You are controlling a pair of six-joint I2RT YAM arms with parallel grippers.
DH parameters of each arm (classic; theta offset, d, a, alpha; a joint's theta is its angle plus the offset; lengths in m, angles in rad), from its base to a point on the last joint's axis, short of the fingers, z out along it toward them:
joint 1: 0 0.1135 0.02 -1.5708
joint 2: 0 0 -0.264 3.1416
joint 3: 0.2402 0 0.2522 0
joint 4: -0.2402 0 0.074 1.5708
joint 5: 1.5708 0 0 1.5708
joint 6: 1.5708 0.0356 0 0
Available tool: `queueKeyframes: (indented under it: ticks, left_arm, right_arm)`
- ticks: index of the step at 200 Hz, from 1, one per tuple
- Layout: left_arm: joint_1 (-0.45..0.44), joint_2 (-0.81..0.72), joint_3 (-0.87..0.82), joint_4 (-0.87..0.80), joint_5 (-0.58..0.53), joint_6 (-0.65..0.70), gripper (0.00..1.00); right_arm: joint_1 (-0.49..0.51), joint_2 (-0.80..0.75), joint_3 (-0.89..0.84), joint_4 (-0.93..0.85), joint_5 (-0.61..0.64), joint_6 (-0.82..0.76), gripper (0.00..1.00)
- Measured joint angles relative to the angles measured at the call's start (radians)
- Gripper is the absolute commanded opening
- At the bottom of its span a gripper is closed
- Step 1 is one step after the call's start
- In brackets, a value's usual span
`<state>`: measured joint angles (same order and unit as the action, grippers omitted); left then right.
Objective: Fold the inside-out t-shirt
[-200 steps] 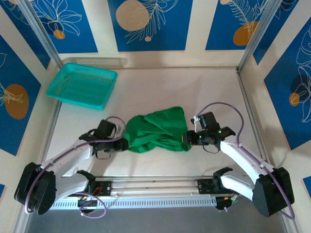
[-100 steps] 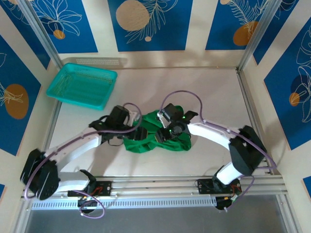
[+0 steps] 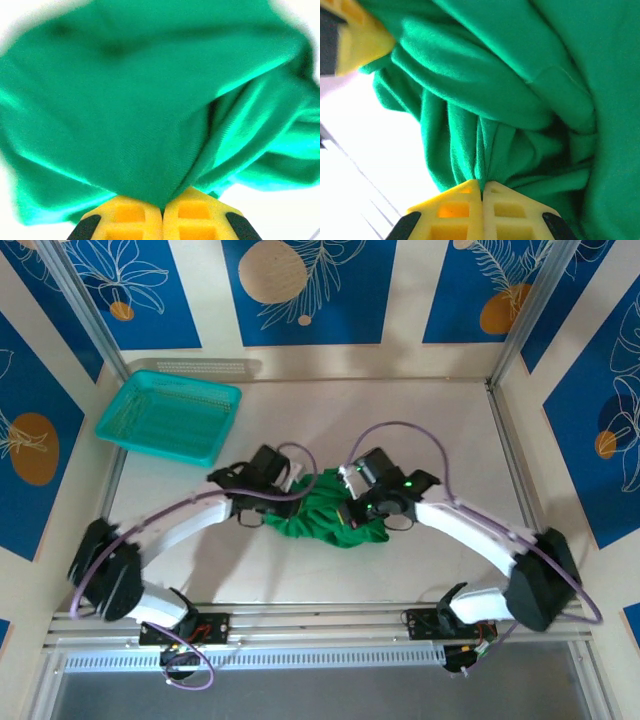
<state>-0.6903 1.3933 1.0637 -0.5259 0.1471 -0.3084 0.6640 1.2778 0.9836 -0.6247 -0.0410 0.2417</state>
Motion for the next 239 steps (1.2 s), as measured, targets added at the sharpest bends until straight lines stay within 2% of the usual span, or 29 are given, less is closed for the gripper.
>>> queueKeyframes:
  ticks: [24,40,54,62,69,75,83,95,106,125,141,158,181,195,214,222,226,235,239]
  left_arm:
    - [0.051,-0.242,0.046,-0.015,0.01,-0.071,0.0]
    - [0.132,-0.379,-0.04,0.018,0.06,-0.152,0.0]
    - [0.179,-0.414,-0.164,0.076,0.102,-0.221,0.0]
    - [0.195,-0.396,-0.264,0.135,0.126,-0.263,0.0]
    - [0.203,-0.37,-0.344,0.17,0.138,-0.296,0.0]
    - [0.208,-0.326,-0.417,0.199,0.141,-0.323,0.14]
    - [0.213,-0.279,-0.487,0.206,0.136,-0.347,0.31]
    - [0.225,-0.238,-0.56,0.193,0.133,-0.366,0.53]
    - [0.231,-0.231,-0.581,0.183,0.145,-0.372,0.6]
    - [0.231,-0.261,-0.556,0.188,0.172,-0.37,0.62]
    - [0.231,-0.315,-0.513,0.181,0.195,-0.363,0.63]
    - [0.23,-0.37,-0.464,0.171,0.211,-0.355,0.64]
    - [0.229,-0.393,-0.426,0.189,0.212,-0.347,0.62]
    - [0.227,-0.354,-0.417,0.212,0.212,-0.344,0.6]
    - [0.224,-0.259,-0.418,0.248,0.196,-0.34,0.6]
    - [0.224,-0.225,-0.421,0.26,0.189,-0.341,0.6]
    - [0.224,-0.211,-0.423,0.266,0.185,-0.341,0.61]
    - [0.224,-0.185,-0.433,0.284,0.182,-0.342,0.63]
    - [0.224,-0.177,-0.437,0.29,0.182,-0.345,0.63]
  right_arm:
    - [-0.121,-0.192,0.032,-0.023,-0.098,0.013,0.0]
    - [-0.247,-0.277,0.012,-0.024,-0.15,0.042,0.0]
    - [-0.34,-0.294,-0.035,-0.018,-0.194,0.065,0.0]
    - [-0.376,-0.27,-0.068,-0.016,-0.214,0.074,0.05]
    - [-0.393,-0.229,-0.096,-0.019,-0.227,0.08,0.15]
    - [-0.399,-0.188,-0.114,-0.023,-0.229,0.085,0.24]
    - [-0.399,-0.127,-0.138,-0.028,-0.22,0.094,0.3]
    - [-0.388,-0.069,-0.167,-0.046,-0.198,0.108,0.37]
    - [-0.365,-0.057,-0.177,-0.073,-0.182,0.117,0.42]
    - [-0.31,-0.064,-0.154,-0.105,-0.156,0.106,0.43]
    - [-0.238,-0.066,-0.1,-0.127,-0.117,0.092,0.52]
    - [-0.146,-0.051,-0.031,-0.122,-0.085,0.064,0.52]
    - [-0.03,0.064,0.092,-0.095,-0.042,0.076,0.53]
    - [0.024,0.174,0.166,-0.063,-0.012,0.142,0.61]
    - [0.074,0.298,0.201,0.002,0.036,0.274,0.6]
    - [0.086,0.34,0.203,0.015,0.059,0.326,0.56]
    - [0.093,0.36,0.204,0.018,0.071,0.345,0.5]
    - [0.106,0.407,0.206,0.021,0.1,0.386,0.2]
    - [0.111,0.429,0.208,0.024,0.114,0.399,0.16]
